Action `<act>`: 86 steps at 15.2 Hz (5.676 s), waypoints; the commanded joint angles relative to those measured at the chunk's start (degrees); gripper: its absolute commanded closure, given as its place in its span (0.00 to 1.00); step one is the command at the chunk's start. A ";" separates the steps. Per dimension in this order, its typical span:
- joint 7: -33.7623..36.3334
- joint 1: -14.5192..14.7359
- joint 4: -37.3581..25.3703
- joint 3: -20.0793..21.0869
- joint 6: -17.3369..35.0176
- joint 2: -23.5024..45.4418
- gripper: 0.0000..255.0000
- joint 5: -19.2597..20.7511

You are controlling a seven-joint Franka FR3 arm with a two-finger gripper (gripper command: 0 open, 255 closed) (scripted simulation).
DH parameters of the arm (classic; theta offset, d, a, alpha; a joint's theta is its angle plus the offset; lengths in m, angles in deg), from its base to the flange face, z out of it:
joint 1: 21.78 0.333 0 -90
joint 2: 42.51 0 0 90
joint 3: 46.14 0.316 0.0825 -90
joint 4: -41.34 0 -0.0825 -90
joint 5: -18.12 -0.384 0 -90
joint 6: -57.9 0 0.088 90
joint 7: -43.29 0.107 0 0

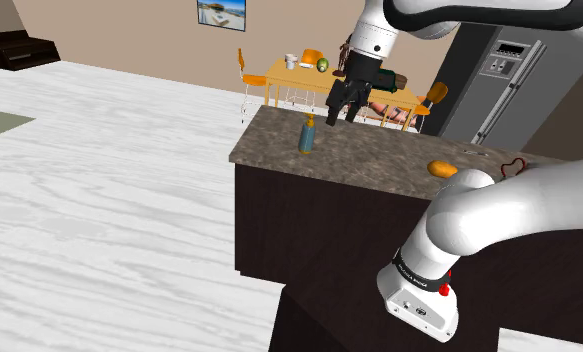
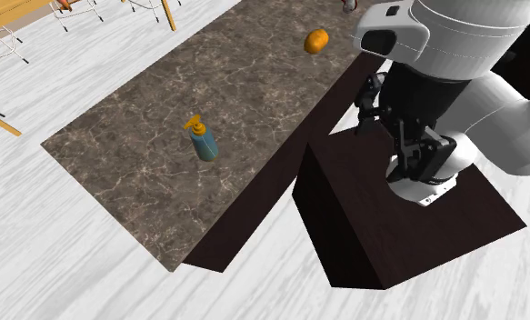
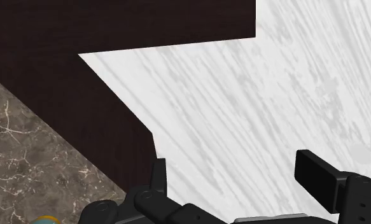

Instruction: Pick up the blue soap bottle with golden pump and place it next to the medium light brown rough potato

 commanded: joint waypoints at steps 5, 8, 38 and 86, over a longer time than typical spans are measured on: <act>-3.72 -1.29 -2.04 -3.18 4.28 6.75 0.00 2.10; -6.42 -2.04 -4.28 -5.49 7.21 12.17 0.00 3.22; -27.94 -9.12 -40.25 -17.32 18.53 62.40 0.00 -5.13; -25.38 -9.72 -58.53 -18.06 -1.64 60.22 1.00 -3.44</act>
